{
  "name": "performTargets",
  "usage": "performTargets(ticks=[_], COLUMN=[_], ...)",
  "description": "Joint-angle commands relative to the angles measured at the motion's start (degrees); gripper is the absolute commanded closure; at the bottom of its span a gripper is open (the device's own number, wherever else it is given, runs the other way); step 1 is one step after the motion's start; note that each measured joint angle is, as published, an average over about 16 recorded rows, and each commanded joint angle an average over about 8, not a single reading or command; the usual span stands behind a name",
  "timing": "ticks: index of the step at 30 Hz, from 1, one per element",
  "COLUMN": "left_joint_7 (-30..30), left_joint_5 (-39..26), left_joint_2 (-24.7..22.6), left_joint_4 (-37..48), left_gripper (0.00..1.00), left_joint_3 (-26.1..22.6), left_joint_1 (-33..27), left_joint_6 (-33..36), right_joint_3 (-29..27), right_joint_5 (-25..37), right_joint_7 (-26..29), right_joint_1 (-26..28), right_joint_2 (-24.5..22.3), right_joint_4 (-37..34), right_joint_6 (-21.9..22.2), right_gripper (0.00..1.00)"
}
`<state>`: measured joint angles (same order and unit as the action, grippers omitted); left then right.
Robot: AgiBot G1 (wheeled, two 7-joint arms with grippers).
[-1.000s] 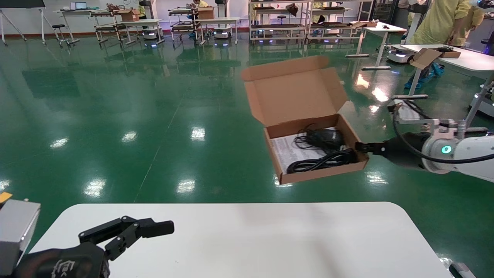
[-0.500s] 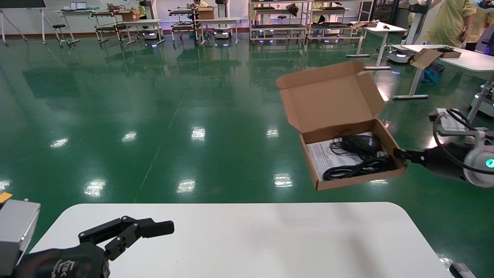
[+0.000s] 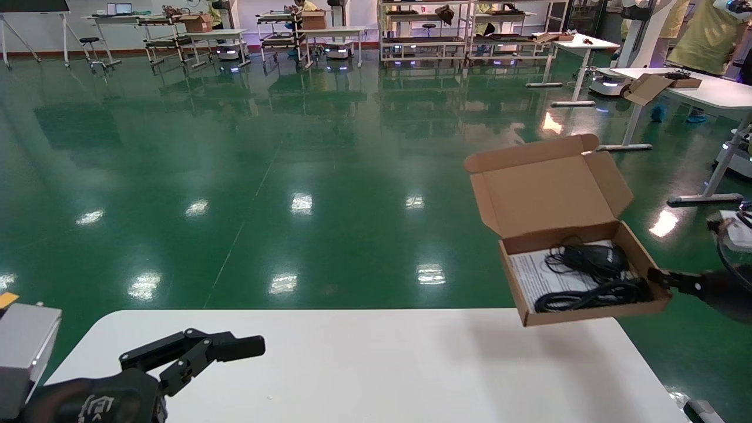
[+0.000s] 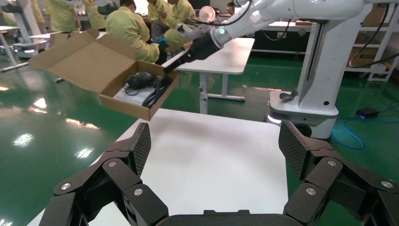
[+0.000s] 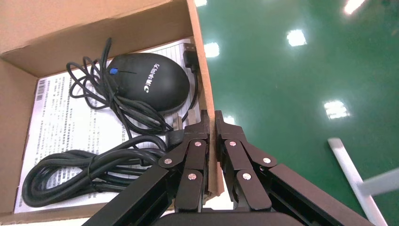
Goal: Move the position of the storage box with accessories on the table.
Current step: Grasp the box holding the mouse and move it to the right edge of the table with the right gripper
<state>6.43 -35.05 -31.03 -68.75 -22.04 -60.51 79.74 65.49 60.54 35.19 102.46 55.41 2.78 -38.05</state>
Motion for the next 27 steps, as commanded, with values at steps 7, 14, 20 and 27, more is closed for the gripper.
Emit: performTargets(ticks=[7, 14, 20, 27], left_joint_7=[0.0, 0.0, 0.0, 0.0], left_joint_5=[0.0, 0.0, 0.0, 0.0], left_joint_2=[0.0, 0.0, 0.0, 0.0], left_joint_4=[0.0, 0.0, 0.0, 0.0], left_gripper=[0.00, 0.00, 0.00, 0.00], left_joint_3=[0.0, 0.0, 0.0, 0.0], left_joint_1=[0.0, 0.0, 0.0, 0.0], left_joint_6=[0.0, 0.0, 0.0, 0.0], right_joint_3=[-1.0, -2.6, -4.1, -5.2], right_joint_5=[-1.5, -3.8, -5.9, -7.5], right_joint_7=[-3.1, -5.5, -7.5, -9.6], right_joint_1=[-3.7, -7.4, -10.7, -13.1], right_joint_2=[-1.4, -1.7, -1.7, -2.1], right_joint_4=[-0.5, -0.6, -0.8, -1.3], right_joint_6=[-0.2, 0.0, 0.4, 1.2], right_gripper=[1.00, 1.00, 1.00, 1.00])
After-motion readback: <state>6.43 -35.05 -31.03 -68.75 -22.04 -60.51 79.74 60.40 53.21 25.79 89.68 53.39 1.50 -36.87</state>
